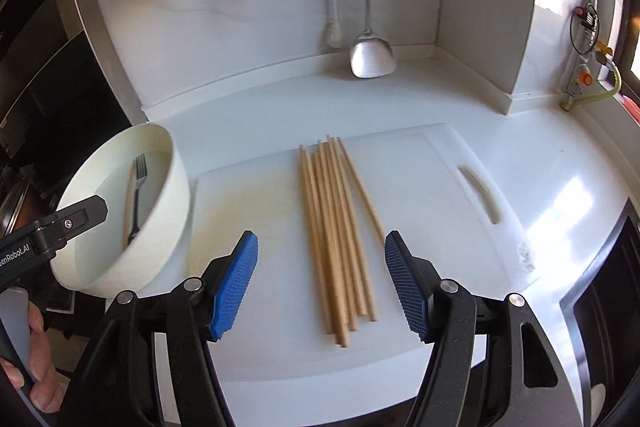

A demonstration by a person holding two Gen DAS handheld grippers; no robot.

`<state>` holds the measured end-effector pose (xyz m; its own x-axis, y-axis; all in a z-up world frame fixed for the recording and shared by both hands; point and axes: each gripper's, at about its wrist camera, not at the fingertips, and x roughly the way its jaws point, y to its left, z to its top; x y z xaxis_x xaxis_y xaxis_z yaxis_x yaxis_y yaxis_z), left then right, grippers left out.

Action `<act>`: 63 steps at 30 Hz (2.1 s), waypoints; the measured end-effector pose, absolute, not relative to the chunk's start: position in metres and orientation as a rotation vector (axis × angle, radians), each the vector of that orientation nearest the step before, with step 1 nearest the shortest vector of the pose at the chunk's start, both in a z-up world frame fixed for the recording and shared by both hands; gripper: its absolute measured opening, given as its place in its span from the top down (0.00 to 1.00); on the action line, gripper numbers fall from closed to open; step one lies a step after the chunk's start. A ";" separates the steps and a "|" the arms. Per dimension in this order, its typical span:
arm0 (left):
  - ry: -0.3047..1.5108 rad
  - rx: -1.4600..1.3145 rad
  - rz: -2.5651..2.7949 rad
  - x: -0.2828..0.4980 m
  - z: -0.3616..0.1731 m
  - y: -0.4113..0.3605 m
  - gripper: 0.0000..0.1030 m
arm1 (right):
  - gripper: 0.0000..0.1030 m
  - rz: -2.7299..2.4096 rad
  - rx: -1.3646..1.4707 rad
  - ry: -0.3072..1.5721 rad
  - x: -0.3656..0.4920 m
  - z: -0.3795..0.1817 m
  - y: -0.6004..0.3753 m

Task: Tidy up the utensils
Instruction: 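Withdraw both open tools from the bowl back over the cutting board, then lower both open tools around the remaining chopsticks on the board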

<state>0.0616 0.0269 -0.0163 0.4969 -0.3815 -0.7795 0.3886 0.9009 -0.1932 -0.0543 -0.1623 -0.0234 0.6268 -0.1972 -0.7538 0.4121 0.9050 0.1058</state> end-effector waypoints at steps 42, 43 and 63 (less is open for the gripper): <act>0.908 0.036 -0.248 0.054 -0.124 -0.115 0.06 | 0.39 -0.147 0.207 0.800 -0.011 -0.121 -0.275; 0.910 0.040 -0.250 0.055 -0.125 -0.115 0.06 | 0.39 -0.148 0.195 0.802 -0.009 -0.122 -0.273; 0.929 0.059 -0.277 0.060 -0.136 -0.123 0.05 | 0.39 -0.154 0.195 0.817 -0.004 -0.127 -0.283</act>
<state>0.0599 -0.1230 -0.1362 0.5660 -0.2103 -0.7971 0.2607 0.9629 -0.0690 -0.0045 -0.2826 -0.1272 0.6747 -0.0615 -0.7355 0.2111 0.9710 0.1125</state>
